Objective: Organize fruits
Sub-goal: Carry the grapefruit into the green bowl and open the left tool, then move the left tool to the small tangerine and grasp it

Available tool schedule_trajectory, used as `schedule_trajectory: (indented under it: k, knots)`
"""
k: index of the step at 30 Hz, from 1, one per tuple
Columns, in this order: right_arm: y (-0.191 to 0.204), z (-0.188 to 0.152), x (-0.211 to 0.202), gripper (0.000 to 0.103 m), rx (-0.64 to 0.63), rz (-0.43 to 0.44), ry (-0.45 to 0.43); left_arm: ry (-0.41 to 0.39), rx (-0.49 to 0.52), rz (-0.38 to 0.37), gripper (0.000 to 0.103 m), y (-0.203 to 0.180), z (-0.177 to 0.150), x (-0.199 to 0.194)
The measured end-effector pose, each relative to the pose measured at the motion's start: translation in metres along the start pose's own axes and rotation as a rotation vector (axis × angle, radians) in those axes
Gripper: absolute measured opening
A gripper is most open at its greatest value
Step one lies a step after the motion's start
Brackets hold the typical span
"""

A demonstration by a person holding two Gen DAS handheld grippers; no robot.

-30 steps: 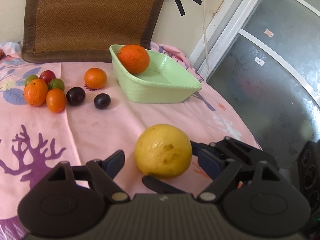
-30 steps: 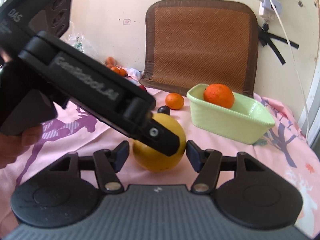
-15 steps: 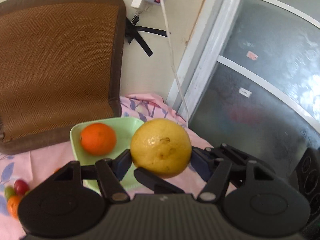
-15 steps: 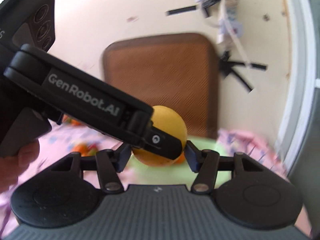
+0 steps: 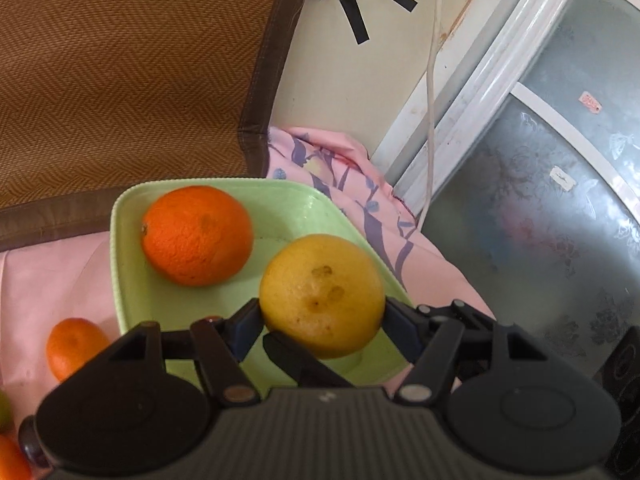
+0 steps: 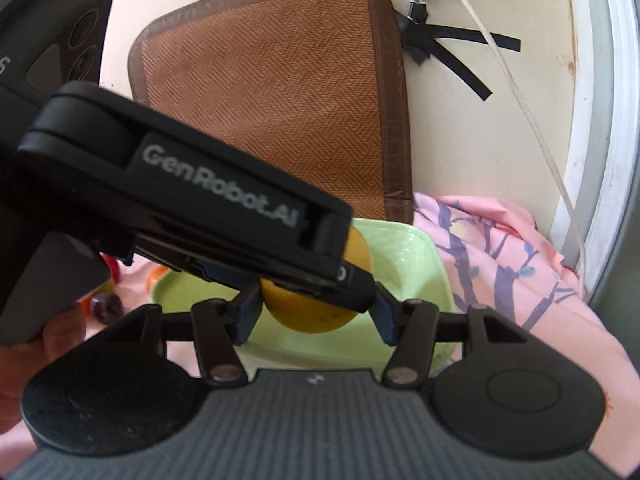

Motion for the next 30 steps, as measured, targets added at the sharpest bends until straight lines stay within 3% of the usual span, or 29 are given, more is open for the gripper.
schedule_trajectory:
  k: [8, 12, 17, 20, 23, 27, 30]
  knots:
    - [-0.014, -0.002, 0.002, 0.064, 0.004, -0.077, -0.026, 0.039, -0.021, -0.007, 0.064, -0.003, -0.005, 0.014]
    - [-0.017, -0.002, -0.006, 0.066, -0.008, -0.112, -0.071, -0.012, -0.043, -0.044, 0.064, -0.004, -0.003, -0.005]
    - [-0.026, 0.0, -0.02, 0.066, 0.041, -0.137, -0.136, -0.146, -0.024, -0.041, 0.067, 0.007, -0.01, -0.073]
    - [-0.028, 0.002, -0.034, 0.063, 0.091, -0.136, -0.182, -0.22, -0.054, 0.001, 0.068, 0.035, -0.027, -0.125]
    - [-0.026, 0.007, -0.045, 0.047, 0.138, -0.093, -0.205, -0.272, -0.107, 0.096, 0.068, 0.076, -0.05, -0.173]
    - [-0.006, 0.009, -0.06, 0.042, 0.177, 0.024, -0.182, -0.29, -0.156, 0.257, 0.067, 0.122, -0.081, -0.215]
    - [0.025, 0.001, -0.065, 0.038, 0.154, 0.12, -0.117, -0.283, -0.173, 0.312, 0.067, 0.141, -0.098, -0.223]
Point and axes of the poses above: each gripper's, at about its wrist camera, not at the fingertips, and x roughly the way its jaws point, y to its left, z to its top, the point moved 6 cm from there along x, roughly the way its jaws point, and after that the axes turned 1 degree about y, right-handed, at the moved point
